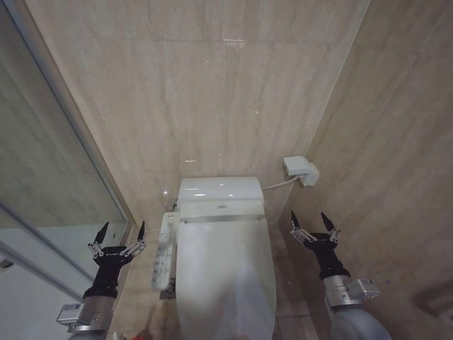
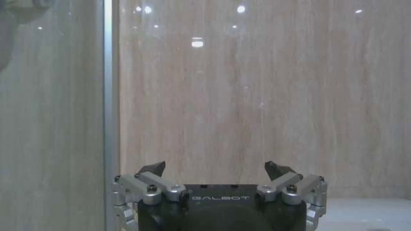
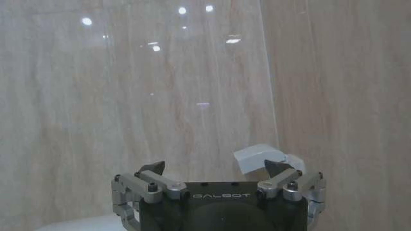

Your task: Open the toilet lid, clean the toilet bowl with a toilet brush, close the toilet lid, and flush.

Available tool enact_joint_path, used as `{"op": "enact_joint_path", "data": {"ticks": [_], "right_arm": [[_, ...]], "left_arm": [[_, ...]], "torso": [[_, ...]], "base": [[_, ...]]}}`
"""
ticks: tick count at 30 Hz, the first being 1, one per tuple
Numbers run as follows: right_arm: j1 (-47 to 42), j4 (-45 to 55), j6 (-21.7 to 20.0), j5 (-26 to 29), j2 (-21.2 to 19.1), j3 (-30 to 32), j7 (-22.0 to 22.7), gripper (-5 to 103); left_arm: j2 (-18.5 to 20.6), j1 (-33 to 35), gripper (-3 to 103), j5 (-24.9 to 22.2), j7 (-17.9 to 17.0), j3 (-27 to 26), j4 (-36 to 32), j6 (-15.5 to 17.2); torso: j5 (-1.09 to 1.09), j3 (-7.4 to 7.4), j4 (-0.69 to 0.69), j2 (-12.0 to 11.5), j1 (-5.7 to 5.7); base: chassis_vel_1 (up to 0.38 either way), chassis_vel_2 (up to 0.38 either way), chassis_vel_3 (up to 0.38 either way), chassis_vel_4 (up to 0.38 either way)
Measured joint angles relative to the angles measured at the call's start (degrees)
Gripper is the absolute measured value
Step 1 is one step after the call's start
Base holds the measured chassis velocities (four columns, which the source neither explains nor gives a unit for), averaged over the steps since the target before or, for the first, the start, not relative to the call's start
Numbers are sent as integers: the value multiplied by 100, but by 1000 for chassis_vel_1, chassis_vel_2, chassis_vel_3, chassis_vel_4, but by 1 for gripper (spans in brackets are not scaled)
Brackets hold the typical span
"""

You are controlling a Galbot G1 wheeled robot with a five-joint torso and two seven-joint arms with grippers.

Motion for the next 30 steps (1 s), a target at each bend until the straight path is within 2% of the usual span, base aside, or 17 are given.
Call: {"op": "enact_joint_path", "data": {"ticks": [14, 16, 20, 22, 23, 24, 27, 30], "right_arm": [[-2, 0, 0, 0, 0, 0, 0, 100], [-1, 0, 0, 0, 0, 0, 0, 100], [-1, 0, 0, 0, 0, 0, 0, 100], [-2, 0, 1, 0, 0, 1, 0, 100], [-3, 0, 0, 0, 0, 0, 0, 100], [-4, 0, 0, 0, 0, 1, 0, 100], [-4, 0, 0, 0, 1, 1, 0, 100], [-4, 0, 0, 0, 0, 0, 0, 100]], "left_arm": [[0, 1, 100, -2, 0, 0, 0, -2], [-1, 0, 100, -2, 0, 1, 0, -2], [0, 1, 100, -2, 1, 0, 0, -2], [0, 0, 100, -2, 0, 1, 1, -2], [-1, 5, 100, -2, 0, 1, 1, -2], [-1, 5, 100, -2, 1, 1, 1, -2], [-1, 4, 100, -2, 0, 1, 2, -2], [0, 4, 100, -2, 0, 0, 1, -2]], "torso": [[3, 0, -1, 0, -1], [-4, -1, 0, 0, -2], [5, -1, 0, 0, -3], [-8, -1, -1, 0, -3], [3, -1, 2, 1, -4], [5, -3, 0, 3, -7], [-6, -3, 0, 3, -7], [4, -3, -1, 4, -8]], "base": [[263, -259, -260, 252], [322, -320, -349, 367], [359, -354, -367, 361], [366, -386, -358, 356], [407, -343, -322, 323], [281, -286, -322, 323], [240, -264, -271, 272], [137, -62, -122, 168]]}}
